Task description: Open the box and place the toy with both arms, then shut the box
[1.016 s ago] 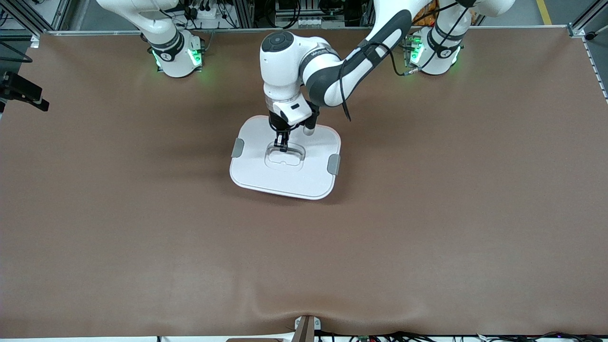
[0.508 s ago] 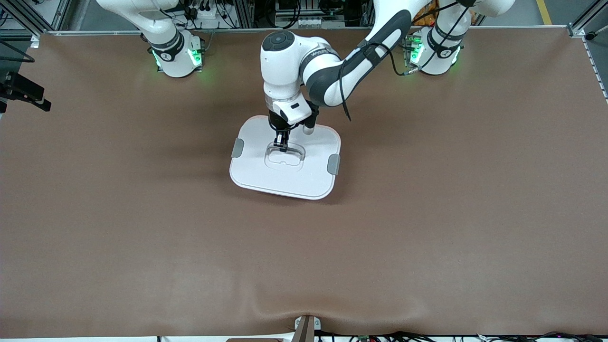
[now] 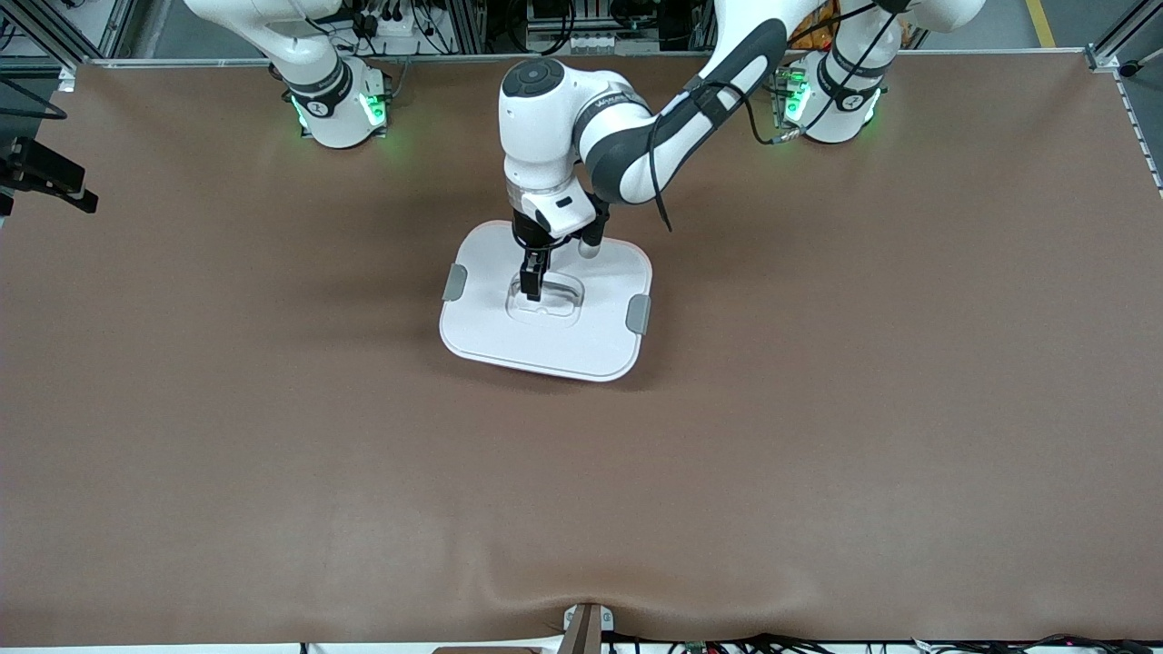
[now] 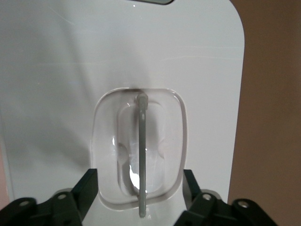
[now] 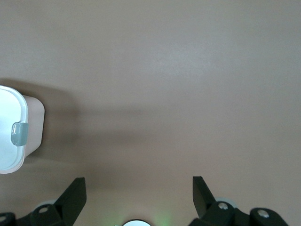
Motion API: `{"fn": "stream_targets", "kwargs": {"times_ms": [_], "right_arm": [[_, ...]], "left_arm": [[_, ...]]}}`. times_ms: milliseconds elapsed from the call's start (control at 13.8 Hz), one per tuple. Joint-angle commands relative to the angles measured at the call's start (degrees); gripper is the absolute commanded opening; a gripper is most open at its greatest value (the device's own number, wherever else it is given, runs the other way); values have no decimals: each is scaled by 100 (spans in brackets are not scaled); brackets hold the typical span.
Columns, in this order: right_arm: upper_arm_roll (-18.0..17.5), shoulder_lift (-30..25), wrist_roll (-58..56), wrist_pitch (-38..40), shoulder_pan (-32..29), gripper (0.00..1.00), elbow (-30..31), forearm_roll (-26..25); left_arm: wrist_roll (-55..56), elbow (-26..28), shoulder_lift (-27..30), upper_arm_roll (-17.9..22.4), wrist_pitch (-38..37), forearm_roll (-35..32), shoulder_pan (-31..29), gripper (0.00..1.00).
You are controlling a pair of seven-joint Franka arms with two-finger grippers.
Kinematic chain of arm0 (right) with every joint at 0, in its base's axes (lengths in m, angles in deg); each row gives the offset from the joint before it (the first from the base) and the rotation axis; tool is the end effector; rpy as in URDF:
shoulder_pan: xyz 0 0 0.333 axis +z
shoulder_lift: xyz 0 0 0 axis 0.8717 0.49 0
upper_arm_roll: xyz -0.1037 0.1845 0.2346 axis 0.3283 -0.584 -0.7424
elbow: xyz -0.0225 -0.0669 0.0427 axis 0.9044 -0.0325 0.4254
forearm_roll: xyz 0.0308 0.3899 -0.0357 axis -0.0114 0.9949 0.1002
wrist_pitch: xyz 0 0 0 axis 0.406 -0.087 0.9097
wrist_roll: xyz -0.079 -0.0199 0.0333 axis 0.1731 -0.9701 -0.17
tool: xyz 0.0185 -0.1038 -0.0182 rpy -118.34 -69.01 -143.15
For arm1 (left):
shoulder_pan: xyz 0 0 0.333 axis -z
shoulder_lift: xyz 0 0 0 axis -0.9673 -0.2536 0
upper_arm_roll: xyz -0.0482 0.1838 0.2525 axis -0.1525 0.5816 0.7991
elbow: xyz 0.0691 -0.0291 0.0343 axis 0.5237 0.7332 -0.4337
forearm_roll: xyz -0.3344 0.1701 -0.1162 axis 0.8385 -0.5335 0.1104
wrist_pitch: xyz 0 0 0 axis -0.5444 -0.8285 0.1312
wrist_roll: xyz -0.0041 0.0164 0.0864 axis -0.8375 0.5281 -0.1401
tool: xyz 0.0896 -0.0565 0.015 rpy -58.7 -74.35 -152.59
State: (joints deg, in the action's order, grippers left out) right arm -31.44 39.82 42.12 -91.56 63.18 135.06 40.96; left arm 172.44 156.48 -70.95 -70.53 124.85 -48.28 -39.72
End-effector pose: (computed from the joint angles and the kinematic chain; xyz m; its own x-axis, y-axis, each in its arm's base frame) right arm 0.5240 -0.0516 0.6626 0.9987 0.0210 -0.0462 0.0204 -0.9997 -0.0137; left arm 0.4174 -0.5830 0.3540 0.1739 0.9847 -0.0110 0.9499 -0.1648 0.2655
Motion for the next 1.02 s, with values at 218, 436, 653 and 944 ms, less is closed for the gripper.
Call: {"fn": "stream_targets", "kwargs": {"times_ms": [218, 436, 653, 944], "right_arm": [[20, -66, -24, 5, 30, 100, 11, 19], [20, -66, -24, 5, 21, 100, 11, 19], [20, -58, -24, 5, -14, 100, 19, 19], [28, -58, -24, 14, 3, 100, 19, 63]], "left_arm": [[-89, 137, 437, -34, -63, 55, -202, 100], [-256, 128, 560, -69, -239, 81, -246, 100], [-571, 137, 841, -87, -405, 344, -509, 100], [-1555, 119, 1166, -78, -626, 801, -1167, 100]]}}
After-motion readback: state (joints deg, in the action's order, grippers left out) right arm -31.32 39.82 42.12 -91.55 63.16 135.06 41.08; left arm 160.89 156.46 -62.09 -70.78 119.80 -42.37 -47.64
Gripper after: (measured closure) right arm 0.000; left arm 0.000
